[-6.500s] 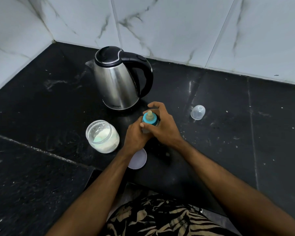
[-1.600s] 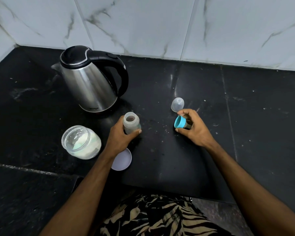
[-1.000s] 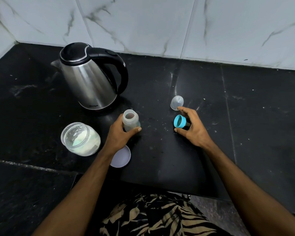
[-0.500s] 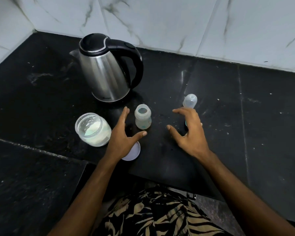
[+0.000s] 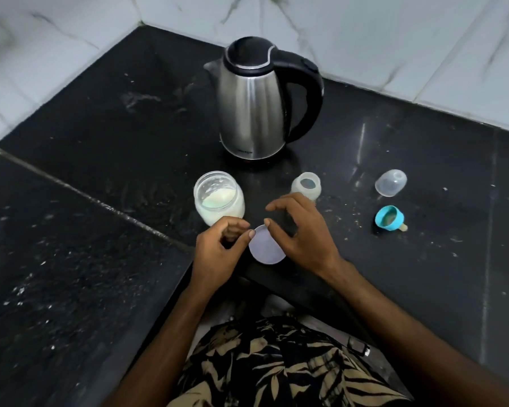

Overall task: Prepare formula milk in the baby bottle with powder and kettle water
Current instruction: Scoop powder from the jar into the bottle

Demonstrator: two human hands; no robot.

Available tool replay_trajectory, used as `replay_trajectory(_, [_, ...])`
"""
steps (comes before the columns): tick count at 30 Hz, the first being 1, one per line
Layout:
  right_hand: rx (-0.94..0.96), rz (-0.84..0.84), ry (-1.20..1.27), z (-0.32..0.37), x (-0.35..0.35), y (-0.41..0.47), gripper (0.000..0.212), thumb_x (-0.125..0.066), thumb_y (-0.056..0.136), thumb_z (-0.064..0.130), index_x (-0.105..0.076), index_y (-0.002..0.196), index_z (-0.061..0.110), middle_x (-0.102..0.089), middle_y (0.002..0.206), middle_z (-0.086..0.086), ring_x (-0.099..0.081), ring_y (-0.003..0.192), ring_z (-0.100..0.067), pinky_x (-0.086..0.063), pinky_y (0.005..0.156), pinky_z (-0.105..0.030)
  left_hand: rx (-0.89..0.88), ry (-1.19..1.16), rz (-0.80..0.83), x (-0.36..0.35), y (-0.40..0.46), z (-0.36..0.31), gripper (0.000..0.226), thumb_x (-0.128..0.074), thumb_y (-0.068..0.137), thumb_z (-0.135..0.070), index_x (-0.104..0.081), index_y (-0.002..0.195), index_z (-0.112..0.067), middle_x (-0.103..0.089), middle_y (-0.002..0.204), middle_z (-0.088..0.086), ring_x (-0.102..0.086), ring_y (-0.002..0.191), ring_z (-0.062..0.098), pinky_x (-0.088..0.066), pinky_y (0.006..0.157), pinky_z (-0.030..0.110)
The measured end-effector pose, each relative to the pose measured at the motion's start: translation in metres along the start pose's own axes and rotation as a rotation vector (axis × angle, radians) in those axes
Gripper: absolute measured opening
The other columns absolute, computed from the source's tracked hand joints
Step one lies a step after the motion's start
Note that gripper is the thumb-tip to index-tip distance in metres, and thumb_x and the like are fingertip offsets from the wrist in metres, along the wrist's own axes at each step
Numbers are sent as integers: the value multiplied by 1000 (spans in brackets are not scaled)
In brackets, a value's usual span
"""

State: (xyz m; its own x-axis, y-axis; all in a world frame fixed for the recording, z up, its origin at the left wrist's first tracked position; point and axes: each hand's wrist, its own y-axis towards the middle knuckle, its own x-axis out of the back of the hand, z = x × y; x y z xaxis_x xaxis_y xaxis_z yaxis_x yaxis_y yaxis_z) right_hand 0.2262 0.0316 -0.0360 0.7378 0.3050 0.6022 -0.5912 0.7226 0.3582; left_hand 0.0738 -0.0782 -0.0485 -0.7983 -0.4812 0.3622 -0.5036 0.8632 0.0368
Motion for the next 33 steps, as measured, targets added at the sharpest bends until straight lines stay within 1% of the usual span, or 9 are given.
replay_trajectory(5, [26,13,40,10,-8,15,18,-71,87,14,-67,103,8,-63,100,-3,-60,92,-12,-49,84,-22,36,9,-206,14,-2,8,18,-82,81,-16,-65,75,-14,-65,67,-3,-57,63,7,-48,64,20])
replay_trajectory(8, [23,7,29,15,-11,21,18,-71,87,14,-67,103,8,-64,99,-2,-60,90,-10,-49,81,-20,36,26,-328,23,0,12,37,-88,73,-26,-53,83,-16,-54,70,0,-50,64,8,-45,65,23])
replay_trajectory(11, [25,3,20,21,-12,30,16,-69,88,14,-66,103,9,-63,97,3,-57,85,-5,-47,75,-15,47,51,-305,30,10,17,67,-86,62,-48,-51,112,-19,-58,106,1,-58,96,9,-49,83,25])
replay_trajectory(13, [33,13,30,25,-12,38,15,-67,89,11,-66,104,10,-63,97,6,-56,81,-2,-42,72,-10,65,50,-194,34,21,20,96,-87,60,-52,-42,139,-21,-51,136,-3,-52,124,6,-44,100,23])
replay_trajectory(15, [69,61,28,29,-11,48,15,-64,91,11,-66,106,11,-64,99,5,-58,80,-4,-43,69,-11,80,56,-76,37,32,21,112,-88,60,-51,-31,151,-24,-45,149,-8,-45,136,5,-41,111,30])
replay_trajectory(19, [146,274,-84,40,-6,67,18,-58,94,18,-67,110,18,-64,106,9,-54,75,-3,-51,70,-29,13,66,13,37,41,14,97,-93,67,-32,-39,148,-24,-54,142,-11,-52,130,5,-46,108,37])
replay_trajectory(23, [184,637,-415,57,-4,85,23,-43,99,29,-61,113,23,-60,120,4,-61,99,-22,-50,84,-42,-4,51,7,33,34,11,100,-94,66,-28,-39,149,-25,-55,142,-11,-52,130,5,-46,107,33])
replay_trajectory(27, [202,839,-661,70,-12,94,19,-37,100,30,-52,91,21,-59,112,-5,-62,97,-31,-46,76,-40,2,21,-5,31,29,11,101,-94,66,-26,-38,149,-27,-54,144,-12,-51,133,6,-46,109,36])
replay_trajectory(33, [136,974,-838,86,-16,99,31,-39,100,26,-61,112,9,-64,118,-10,-58,90,-29,-39,72,-35,6,-13,-1,28,23,9,101,-94,66,-20,-38,150,-23,-52,146,-11,-49,134,3,-43,111,33])
